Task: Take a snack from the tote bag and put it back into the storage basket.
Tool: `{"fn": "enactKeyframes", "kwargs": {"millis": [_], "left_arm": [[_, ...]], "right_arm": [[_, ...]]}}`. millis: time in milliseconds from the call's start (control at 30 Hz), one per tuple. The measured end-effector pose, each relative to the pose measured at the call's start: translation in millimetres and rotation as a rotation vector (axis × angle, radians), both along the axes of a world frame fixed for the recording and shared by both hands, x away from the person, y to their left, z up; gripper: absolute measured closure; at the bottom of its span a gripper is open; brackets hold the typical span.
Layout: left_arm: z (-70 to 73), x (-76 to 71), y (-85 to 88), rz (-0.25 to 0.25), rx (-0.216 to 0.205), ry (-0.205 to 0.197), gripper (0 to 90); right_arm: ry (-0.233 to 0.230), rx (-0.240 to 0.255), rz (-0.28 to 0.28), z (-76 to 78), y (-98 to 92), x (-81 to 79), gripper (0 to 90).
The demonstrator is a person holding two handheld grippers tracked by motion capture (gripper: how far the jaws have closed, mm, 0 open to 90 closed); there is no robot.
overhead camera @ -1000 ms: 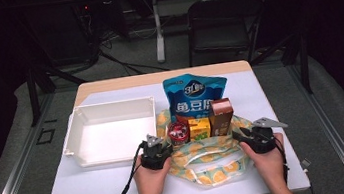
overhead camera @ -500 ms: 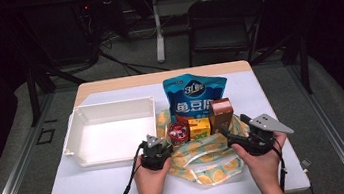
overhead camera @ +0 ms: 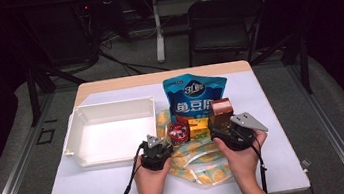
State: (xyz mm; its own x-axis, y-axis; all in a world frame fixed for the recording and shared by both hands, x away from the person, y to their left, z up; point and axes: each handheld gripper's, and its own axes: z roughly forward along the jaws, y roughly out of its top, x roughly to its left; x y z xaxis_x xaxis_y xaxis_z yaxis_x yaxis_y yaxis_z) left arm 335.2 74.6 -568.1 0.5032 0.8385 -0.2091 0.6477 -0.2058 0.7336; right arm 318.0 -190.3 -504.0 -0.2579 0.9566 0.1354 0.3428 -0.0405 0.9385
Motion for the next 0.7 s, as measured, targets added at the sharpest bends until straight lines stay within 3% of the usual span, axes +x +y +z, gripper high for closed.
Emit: {"fn": "enactKeyframes", "kwargs": {"millis": [200,333,533,700], "left_arm": [[-0.5,-0.2,-0.6,0.005,0.0,-0.008,85.0],[-0.5,-0.4,-0.8,0.005,0.004,-0.014,84.9],[1.2,-3.9,0.1,0.008,0.006,-0.044,83.8],[2.9,-6.0,4.7,0.005,-0.043,-0.074,78.4]], "right_arm": [[-0.012,0.024,-0.045,-7.3,4.5,6.3,27.3],[-0.041,-0.002,-0.074,-7.2,3.7,6.5,35.4],[-0.03,-0.001,-0.042,-3.1,-4.8,3.9,36.8],[-0.041,0.007,0.001,9.0,-12.3,-1.3,37.0]]}}
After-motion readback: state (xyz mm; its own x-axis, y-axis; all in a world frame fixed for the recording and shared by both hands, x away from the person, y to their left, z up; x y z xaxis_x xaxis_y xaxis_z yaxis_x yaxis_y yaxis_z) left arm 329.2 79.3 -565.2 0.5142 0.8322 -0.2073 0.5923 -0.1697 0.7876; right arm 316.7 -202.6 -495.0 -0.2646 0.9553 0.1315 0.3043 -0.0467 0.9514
